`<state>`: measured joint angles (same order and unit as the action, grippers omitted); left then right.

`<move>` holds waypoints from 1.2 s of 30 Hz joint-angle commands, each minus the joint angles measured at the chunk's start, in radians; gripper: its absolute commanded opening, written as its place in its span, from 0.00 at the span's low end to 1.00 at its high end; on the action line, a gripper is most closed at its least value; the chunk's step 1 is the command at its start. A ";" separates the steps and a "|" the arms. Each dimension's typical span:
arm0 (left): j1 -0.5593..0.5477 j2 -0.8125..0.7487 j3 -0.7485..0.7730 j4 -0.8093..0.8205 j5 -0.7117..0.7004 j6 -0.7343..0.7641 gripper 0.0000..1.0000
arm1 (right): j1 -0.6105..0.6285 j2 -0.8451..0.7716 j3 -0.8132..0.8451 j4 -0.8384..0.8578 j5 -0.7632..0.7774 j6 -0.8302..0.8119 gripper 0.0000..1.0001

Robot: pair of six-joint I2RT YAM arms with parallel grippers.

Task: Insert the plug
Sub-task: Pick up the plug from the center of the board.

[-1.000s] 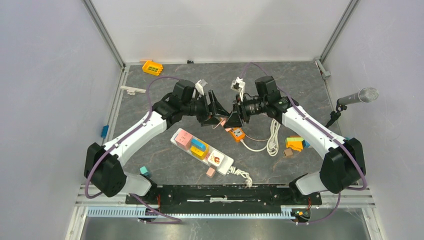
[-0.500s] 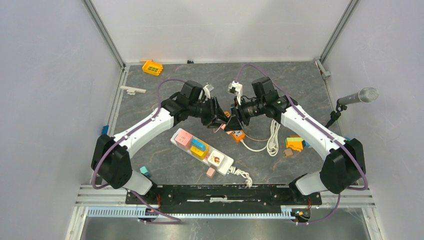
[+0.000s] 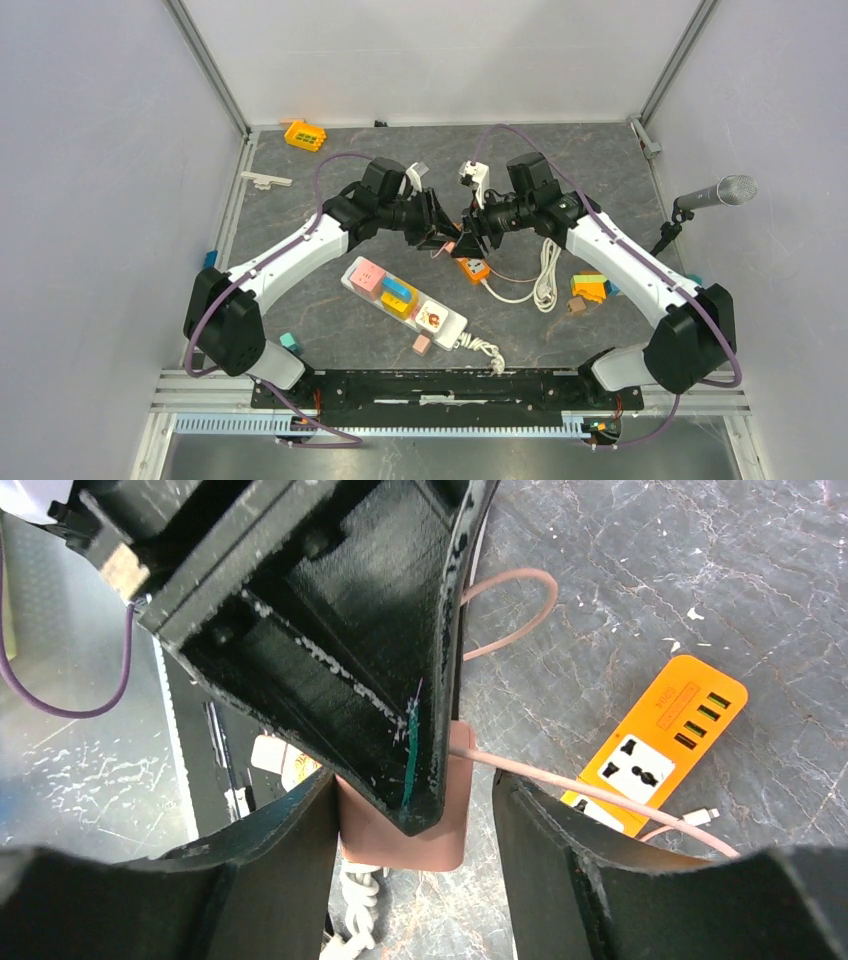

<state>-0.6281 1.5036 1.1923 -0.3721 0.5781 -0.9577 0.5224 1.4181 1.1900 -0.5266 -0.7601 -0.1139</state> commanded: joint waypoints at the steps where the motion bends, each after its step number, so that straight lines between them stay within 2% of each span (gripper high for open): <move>1: 0.007 -0.061 -0.012 0.134 0.037 -0.042 0.02 | -0.003 -0.049 -0.032 0.071 0.017 -0.018 0.58; 2: 0.008 -0.061 -0.013 0.134 0.039 -0.042 0.02 | -0.002 -0.050 -0.028 0.071 0.013 -0.017 0.54; 5: 0.014 -0.068 -0.021 0.142 0.039 -0.042 0.05 | -0.002 -0.045 -0.009 0.052 -0.002 -0.038 0.28; 6: 0.017 -0.069 -0.022 0.142 0.044 -0.039 0.13 | -0.003 -0.045 -0.003 0.041 -0.002 -0.048 0.19; 7: 0.022 -0.069 -0.021 0.139 0.055 -0.036 0.26 | -0.003 -0.045 0.000 0.032 -0.002 -0.059 0.14; 9: 0.031 -0.066 -0.012 0.116 0.079 -0.016 0.41 | -0.002 -0.049 0.003 0.028 0.002 -0.067 0.03; 10: 0.033 -0.064 -0.006 0.098 0.089 -0.004 0.51 | -0.001 -0.052 0.003 0.028 0.001 -0.069 0.00; 11: 0.034 -0.060 0.001 0.075 0.101 0.015 0.57 | -0.001 -0.053 0.006 0.027 -0.001 -0.071 0.00; 14: 0.034 -0.040 0.023 0.012 0.146 0.056 0.60 | 0.005 -0.055 0.023 0.009 0.005 -0.091 0.00; 21: 0.024 -0.006 0.029 0.006 0.194 0.056 0.57 | 0.025 -0.051 0.037 -0.004 0.006 -0.105 0.00; 24: 0.006 0.020 0.045 0.006 0.204 0.056 0.51 | 0.033 -0.047 0.044 -0.005 0.005 -0.104 0.00; 28: -0.014 0.057 0.062 0.005 0.215 0.055 0.36 | 0.035 -0.042 0.054 -0.006 0.018 -0.102 0.00; 32: -0.013 0.061 0.069 -0.009 0.199 0.064 0.13 | 0.035 -0.039 0.056 -0.006 0.044 -0.098 0.02; 34: -0.013 0.061 0.077 -0.032 0.179 0.083 0.02 | 0.034 -0.036 0.054 -0.002 0.065 -0.086 0.11; 35: -0.011 0.061 0.087 -0.058 0.157 0.103 0.02 | 0.035 -0.037 0.051 0.003 0.092 -0.070 0.17; 36: -0.011 0.060 0.096 -0.081 0.135 0.120 0.02 | 0.034 -0.039 0.046 0.008 0.112 -0.060 0.31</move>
<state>-0.6178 1.5620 1.2224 -0.3965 0.7273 -0.9169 0.5491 1.3911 1.1896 -0.5983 -0.7101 -0.2012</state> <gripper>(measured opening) 0.397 0.489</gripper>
